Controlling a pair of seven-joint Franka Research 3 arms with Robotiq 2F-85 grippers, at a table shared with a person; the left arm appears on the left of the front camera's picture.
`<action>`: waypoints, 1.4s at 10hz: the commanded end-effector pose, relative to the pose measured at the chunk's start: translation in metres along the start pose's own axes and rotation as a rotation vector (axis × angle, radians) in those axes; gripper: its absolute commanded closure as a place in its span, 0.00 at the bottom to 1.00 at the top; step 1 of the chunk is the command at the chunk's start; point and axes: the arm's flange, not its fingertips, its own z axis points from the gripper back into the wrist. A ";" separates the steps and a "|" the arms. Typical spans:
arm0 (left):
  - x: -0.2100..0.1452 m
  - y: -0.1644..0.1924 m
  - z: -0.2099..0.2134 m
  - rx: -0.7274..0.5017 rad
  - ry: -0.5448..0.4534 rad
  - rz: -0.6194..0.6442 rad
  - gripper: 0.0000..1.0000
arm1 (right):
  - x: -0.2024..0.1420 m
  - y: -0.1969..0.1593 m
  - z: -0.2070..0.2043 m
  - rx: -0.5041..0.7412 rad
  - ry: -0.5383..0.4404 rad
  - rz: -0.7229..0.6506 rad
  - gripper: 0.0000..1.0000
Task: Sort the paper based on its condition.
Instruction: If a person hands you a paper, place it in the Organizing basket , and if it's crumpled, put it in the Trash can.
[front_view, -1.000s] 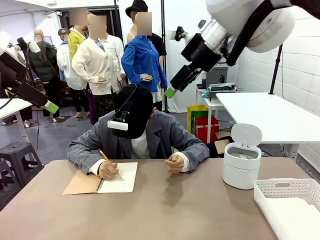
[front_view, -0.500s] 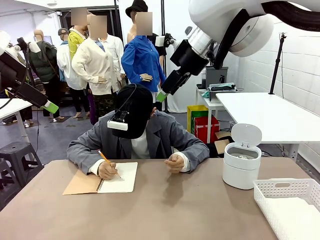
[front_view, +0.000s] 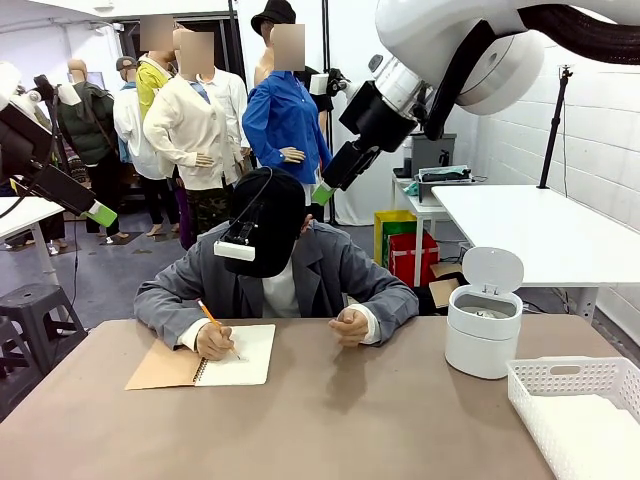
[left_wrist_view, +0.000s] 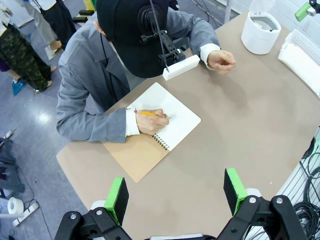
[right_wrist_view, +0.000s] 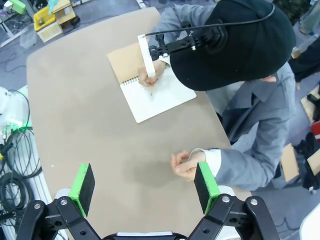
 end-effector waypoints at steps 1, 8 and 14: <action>0.000 0.001 0.000 0.001 0.000 -0.003 0.00 | 0.000 0.001 0.001 0.000 0.000 -0.009 0.00; 0.000 0.001 0.000 0.001 0.000 -0.003 0.00 | 0.000 0.001 0.001 0.000 0.000 -0.009 0.00; 0.000 0.001 0.000 0.001 0.000 -0.003 0.00 | 0.000 0.001 0.001 0.000 0.000 -0.009 0.00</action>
